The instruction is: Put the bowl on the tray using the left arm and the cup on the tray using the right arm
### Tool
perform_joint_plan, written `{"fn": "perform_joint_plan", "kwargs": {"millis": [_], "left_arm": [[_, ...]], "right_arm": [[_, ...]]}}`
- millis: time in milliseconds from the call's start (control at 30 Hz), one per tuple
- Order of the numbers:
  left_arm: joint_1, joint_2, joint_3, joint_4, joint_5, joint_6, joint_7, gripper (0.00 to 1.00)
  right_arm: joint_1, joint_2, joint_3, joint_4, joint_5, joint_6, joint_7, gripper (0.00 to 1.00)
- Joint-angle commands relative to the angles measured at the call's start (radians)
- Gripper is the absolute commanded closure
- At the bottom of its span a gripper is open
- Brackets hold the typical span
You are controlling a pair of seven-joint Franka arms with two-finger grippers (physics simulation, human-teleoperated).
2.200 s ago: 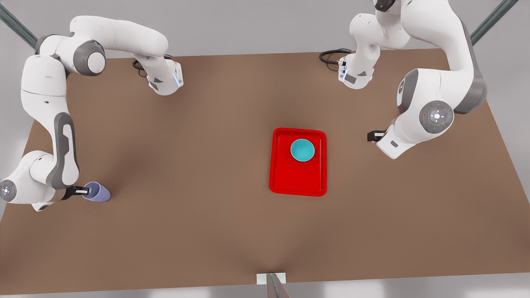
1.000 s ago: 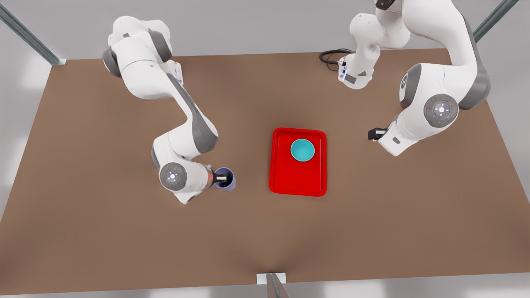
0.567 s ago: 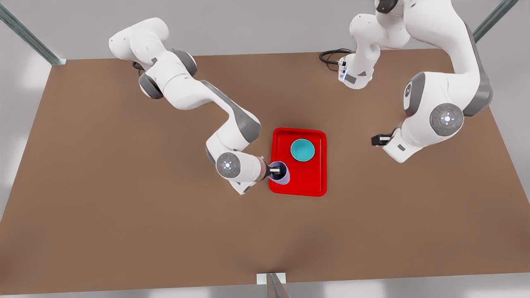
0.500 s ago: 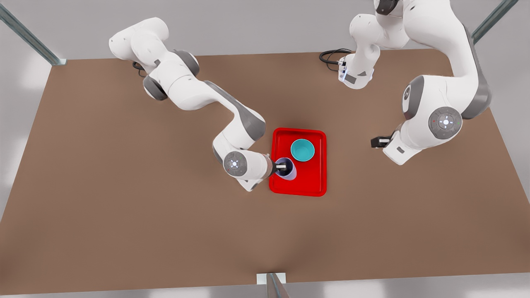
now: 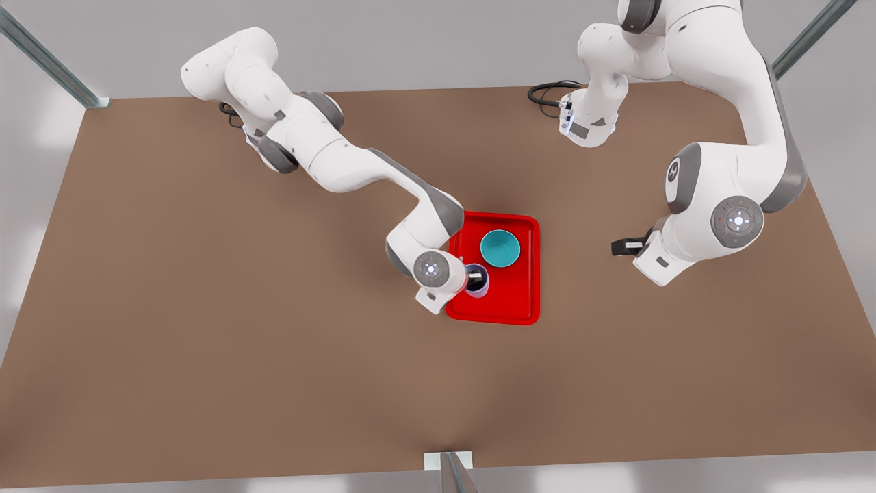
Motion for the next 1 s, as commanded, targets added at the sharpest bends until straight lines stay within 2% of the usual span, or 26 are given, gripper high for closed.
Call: {"fn": "perform_joint_plan", "kwargs": {"millis": [0, 67, 100, 133, 167, 433, 567, 600, 633, 700, 733, 767, 833, 900, 967], "left_arm": [[0.0, 0.0, 0.002, -0.001, -0.004, 0.0, 0.0, 0.0], [0.008, 0.0, 0.0, 0.001, -0.004, 0.0, 0.0, 0.0], [0.014, 0.0, 0.0, 0.001, -0.006, 0.0, 0.002, 0.0], [0.014, 0.001, 0.0, 0.001, -0.006, 0.0, 0.002, 0.0], [0.014, 0.005, 0.0, 0.001, -0.006, 0.0, 0.002, 0.0], [0.015, 0.012, 0.0, 0.001, -0.006, 0.009, 0.002, 0.0], [0.015, 0.012, 0.0, 0.001, -0.006, 0.009, 0.002, 0.0], [0.015, 0.012, 0.0, 0.001, -0.006, 0.009, 0.002, 0.0], [0.015, 0.012, 0.0, 0.002, -0.007, 0.009, -0.002, 0.0], [0.015, 0.011, -0.001, 0.027, -0.032, -0.005, -0.015, 0.0], [0.014, 0.008, -0.001, 0.047, -0.04, -0.012, -0.017, 0.0], [0.015, 0.005, -0.001, 0.047, -0.04, -0.021, -0.012, 0.0], [0.014, 0.011, -0.001, 0.047, -0.037, -0.02, -0.009, 0.0], [0.015, 0.012, -0.001, 0.047, -0.034, -0.02, -0.008, 0.0], [0.014, 0.015, -0.001, 0.047, -0.032, -0.02, -0.008, 0.0]], "right_arm": [[0.0, 0.0, 0.0, 0.0, -0.006, -0.003, 0.001, 0.79], [0.0, 0.012, 0.0, 0.0, -0.006, 0.01, -0.003, 0.79], [0.003, 0.014, 0.0, 0.0, -0.008, 0.01, -0.003, 0.69], [0.004, 0.014, -0.003, 0.0, -0.025, 0.01, -0.003, 0.1], [0.004, 0.015, -0.003, 0.006, -0.049, 0.01, -0.005, 0.0], [0.006, 0.025, -0.005, 0.025, -0.051, 0.01, -0.022, 0.0], [-0.008, -0.002, -0.006, 0.055, -0.051, -0.052, -0.02, 0.0], [-0.011, -0.031, -0.034, 0.051, -0.049, -0.067, -0.022, 0.0], [-0.046, -0.128, -0.1, 0.005, -0.049, -0.116, -0.025, 0.0], [-0.225, -0.457, -0.126, -0.366, -0.069, -0.115, -0.1, 0.0], [-0.334, -0.636, -0.094, -0.613, -0.103, -0.052, -0.114, 0.0], [-0.532, -0.876, 0.041, -0.943, -0.177, 0.089, -0.201, 0.0], [-0.609, -1.035, -0.017, -1.012, -0.186, -0.058, -0.301, 0.0], [-0.632, -1.058, -0.123, -0.956, -0.146, -0.199, -0.465, 0.01], [-0.632, -1.055, -0.152, -0.939, -0.14, -0.256, -0.494, 0.0]]}}
